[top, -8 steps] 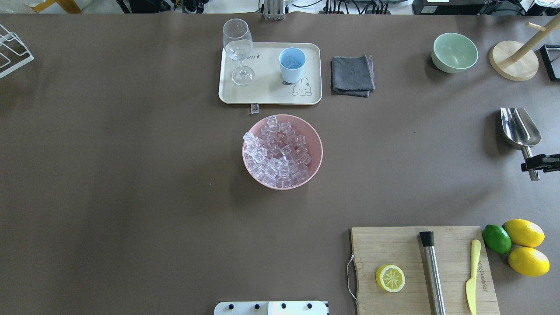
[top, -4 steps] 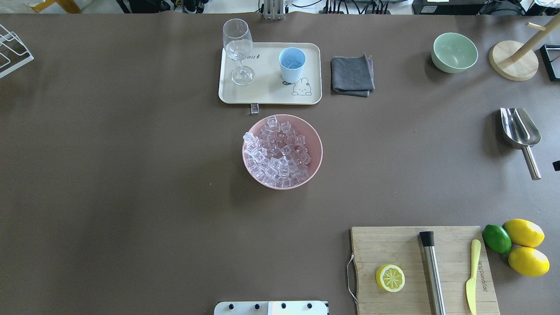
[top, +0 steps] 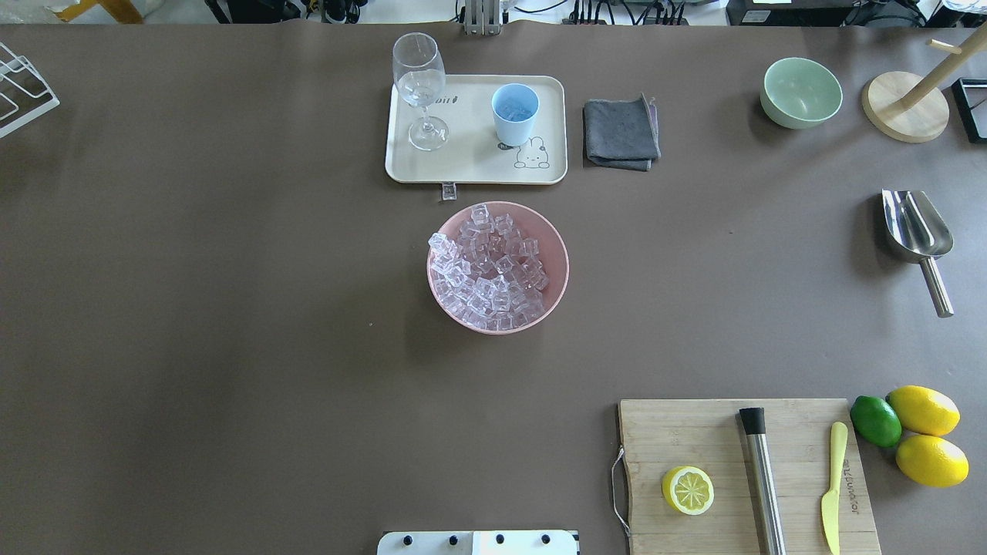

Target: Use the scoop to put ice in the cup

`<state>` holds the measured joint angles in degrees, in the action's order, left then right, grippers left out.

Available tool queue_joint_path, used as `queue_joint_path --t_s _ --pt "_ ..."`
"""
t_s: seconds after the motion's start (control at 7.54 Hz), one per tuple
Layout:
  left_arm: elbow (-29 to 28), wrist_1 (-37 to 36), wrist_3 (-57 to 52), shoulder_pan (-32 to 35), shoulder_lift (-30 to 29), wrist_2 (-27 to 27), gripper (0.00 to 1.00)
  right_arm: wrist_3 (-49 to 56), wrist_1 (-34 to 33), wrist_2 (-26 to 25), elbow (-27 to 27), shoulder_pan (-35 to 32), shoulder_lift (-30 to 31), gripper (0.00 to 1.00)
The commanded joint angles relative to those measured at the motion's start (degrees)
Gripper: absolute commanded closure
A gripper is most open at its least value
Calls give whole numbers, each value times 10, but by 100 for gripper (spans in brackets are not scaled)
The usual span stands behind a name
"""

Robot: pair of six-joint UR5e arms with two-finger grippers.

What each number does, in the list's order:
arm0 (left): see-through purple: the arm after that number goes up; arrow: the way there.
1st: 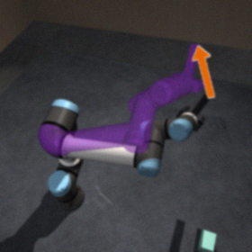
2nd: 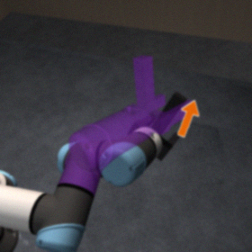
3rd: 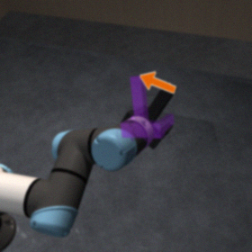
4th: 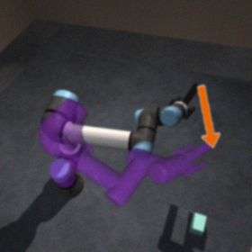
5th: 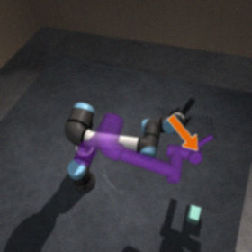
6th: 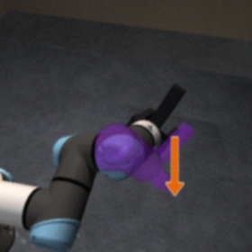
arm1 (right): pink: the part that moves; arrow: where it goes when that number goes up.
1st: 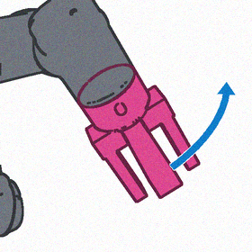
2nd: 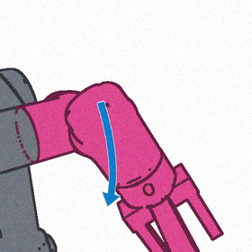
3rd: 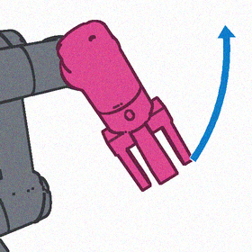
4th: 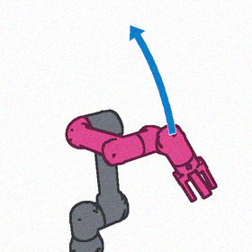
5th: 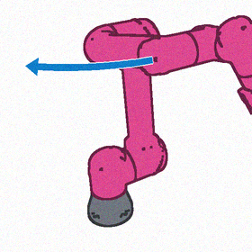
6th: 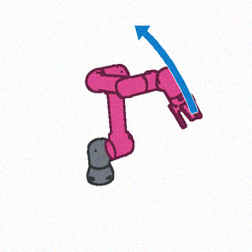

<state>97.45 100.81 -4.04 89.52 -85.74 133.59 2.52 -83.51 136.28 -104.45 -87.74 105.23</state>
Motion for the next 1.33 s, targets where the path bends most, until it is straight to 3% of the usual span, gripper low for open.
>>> queue_joint_path --t_s 0.0,1.19 --pt "0 0 1 0 -1 0 1 66 -58 -5 -5 -33 1 0" --pt "3 0 1 -9 -1 0 1 66 -58 -14 -2 -37 2 0"
